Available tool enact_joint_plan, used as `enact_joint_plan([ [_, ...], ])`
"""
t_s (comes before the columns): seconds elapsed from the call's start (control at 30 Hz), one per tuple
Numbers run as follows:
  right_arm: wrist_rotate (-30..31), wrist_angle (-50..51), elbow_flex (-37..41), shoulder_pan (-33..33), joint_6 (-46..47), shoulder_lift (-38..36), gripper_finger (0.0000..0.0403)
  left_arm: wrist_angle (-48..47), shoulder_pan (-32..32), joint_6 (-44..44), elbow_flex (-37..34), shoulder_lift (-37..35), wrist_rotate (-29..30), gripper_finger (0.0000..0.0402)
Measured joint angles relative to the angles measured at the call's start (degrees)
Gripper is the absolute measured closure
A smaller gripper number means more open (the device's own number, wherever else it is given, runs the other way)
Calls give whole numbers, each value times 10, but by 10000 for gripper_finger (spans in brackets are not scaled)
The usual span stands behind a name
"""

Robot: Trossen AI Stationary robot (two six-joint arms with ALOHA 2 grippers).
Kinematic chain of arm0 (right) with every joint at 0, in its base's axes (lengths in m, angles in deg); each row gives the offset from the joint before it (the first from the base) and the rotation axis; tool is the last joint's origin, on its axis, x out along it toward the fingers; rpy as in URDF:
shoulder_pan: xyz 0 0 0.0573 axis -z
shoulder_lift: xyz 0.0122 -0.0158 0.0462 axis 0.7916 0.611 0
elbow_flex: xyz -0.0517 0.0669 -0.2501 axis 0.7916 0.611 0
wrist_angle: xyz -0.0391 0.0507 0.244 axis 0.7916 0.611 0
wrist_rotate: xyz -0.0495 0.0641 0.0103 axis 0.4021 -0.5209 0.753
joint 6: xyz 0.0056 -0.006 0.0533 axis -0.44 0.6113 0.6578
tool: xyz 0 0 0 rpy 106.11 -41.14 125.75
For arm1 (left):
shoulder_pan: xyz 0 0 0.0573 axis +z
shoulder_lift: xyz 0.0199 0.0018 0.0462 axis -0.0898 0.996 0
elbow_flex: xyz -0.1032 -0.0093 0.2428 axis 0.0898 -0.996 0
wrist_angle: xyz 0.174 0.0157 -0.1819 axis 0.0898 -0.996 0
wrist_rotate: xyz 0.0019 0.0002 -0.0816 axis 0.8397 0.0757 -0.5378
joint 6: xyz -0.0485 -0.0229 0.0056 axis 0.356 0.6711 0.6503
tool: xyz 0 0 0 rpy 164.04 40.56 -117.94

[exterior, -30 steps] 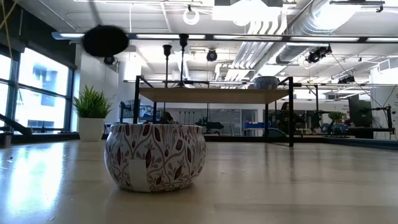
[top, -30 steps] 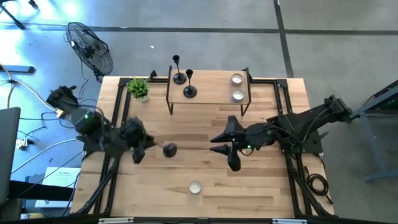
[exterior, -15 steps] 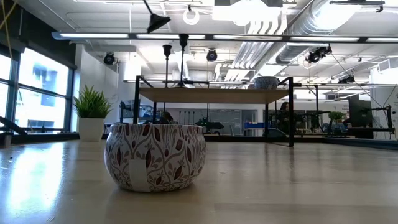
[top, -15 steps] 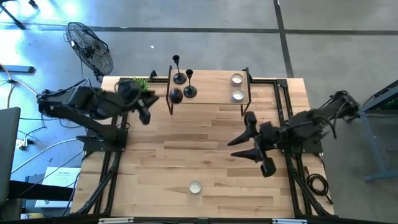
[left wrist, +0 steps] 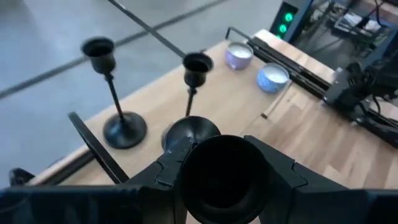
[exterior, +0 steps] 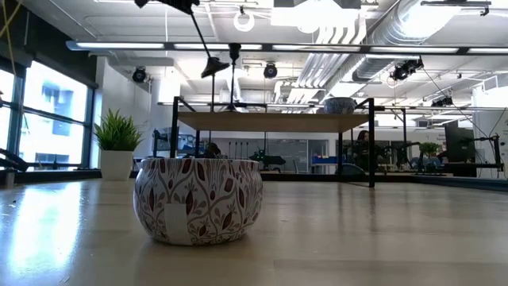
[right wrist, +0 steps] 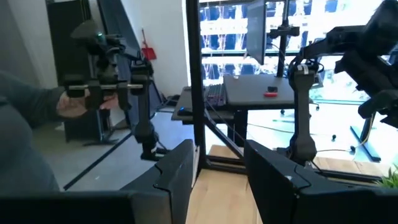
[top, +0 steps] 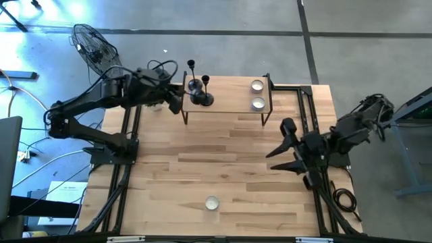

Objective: Pick & Place candle stick holders
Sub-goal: Put the candle holder on the shelf

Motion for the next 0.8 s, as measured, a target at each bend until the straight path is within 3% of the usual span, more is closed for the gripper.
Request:
enact_joint_plan([
  [0.5,62,68,0,-28,-51,-34,265,-87,4,25,15,9,-5,278],
  [0.63,68,72,0,-28,-63,-40,265,-127,15,18,77,38,-16,278],
  [0.8,87,88,0,-28,-65,-42,265,-232,62,-10,219,104,-54,278],
])
